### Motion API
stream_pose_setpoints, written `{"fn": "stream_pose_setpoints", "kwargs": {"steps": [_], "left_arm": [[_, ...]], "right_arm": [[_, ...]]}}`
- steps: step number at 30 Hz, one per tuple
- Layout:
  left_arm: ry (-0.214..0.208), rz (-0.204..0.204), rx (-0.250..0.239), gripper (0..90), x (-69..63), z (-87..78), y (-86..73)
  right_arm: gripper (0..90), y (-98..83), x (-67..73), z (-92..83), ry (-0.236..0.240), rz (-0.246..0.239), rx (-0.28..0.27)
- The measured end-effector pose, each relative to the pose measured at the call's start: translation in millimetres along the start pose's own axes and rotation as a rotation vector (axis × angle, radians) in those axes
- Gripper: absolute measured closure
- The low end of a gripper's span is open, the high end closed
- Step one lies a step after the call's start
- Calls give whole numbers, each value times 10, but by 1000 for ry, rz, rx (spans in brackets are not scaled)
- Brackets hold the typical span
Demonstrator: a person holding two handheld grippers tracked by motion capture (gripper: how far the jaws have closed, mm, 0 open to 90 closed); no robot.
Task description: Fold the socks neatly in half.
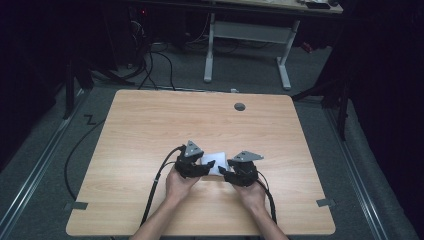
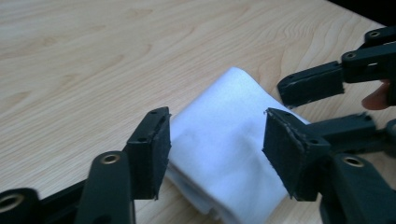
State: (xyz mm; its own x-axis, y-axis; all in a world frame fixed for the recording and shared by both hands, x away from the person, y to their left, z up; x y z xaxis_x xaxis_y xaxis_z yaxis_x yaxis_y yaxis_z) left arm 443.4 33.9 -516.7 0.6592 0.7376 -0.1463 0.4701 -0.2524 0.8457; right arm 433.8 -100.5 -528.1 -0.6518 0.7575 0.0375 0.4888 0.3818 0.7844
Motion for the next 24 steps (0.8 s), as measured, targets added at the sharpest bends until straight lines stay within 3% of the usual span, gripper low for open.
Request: {"fn": "stream_pose_setpoints", "kwargs": {"steps": [1, 5, 6, 7, 8, 10, 11, 12, 13, 14, 15, 17, 18, 19, 21, 22, 24], "left_arm": [[0, 0, 0, 390, 0, 0, 0], [15, -27, -54, 378, 82, -289, -34], [30, -48, -61, 376, 161, -426, -117], [30, -48, -61, 371, 161, -426, -117], [60, -79, -57, 371, 274, -544, -248], [74, -92, -52, 369, 321, -582, -302], [101, -105, -37, 369, 399, -641, -396], [151, -118, -11, 369, 523, -730, -535], [151, -118, -11, 367, 523, -730, -535], [202, -120, 17, 365, 632, -812, -646], [202, -120, 17, 365, 632, -812, -646], [263, -122, 51, 359, 769, -912, -757], [263, -122, 51, 357, 769, -912, -757], [302, -119, 59, 357, 833, -968, -804], [316, -118, 67, 356, 862, -987, -828], [338, -122, 93, 347, 909, -998, -882], [345, -122, 116, 340, 926, -987, -912]], "right_arm": [[517, 0, 0, 0, 0, 0, 0], [513, -2, -76, -217, -10, 19, -49], [513, -83, -173, -309, -31, 41, -51], [513, -83, -173, -309, -31, 41, -51], [513, -202, -292, -377, -58, 62, -44], [512, -273, -352, -403, -75, 80, -33], [507, -328, -405, -416, -90, 90, -23], [500, -476, -556, -468, -136, 123, -8], [500, -476, -556, -468, -136, 123, -8], [492, -578, -681, -517, -179, 146, 4], [492, -578, -681, -517, -179, 146, 4], [481, -679, -829, -576, -238, 165, 20], [481, -679, -829, -576, -238, 165, 20], [471, -738, -903, -596, -273, 165, 41], [465, -767, -933, -602, -290, 161, 51], [440, -799, -968, -614, -311, 153, 66], [435, -802, -974, -617, -311, 152, 67]]}}
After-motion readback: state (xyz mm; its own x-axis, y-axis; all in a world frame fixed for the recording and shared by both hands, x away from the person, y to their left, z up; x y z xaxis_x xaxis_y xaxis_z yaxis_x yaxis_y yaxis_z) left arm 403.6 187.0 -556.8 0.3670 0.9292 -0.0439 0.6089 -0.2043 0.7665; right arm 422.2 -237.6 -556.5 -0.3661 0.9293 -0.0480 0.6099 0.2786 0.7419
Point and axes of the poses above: each handheld gripper's, and its own axes: z roughly forward along the jaws, y roughly out of its top, x roughly to its left, the point moved 8 cm from there along z, roughly forward along the jaws, and after that the axes turned 2 degrees about -y, right-handed, at the moved point
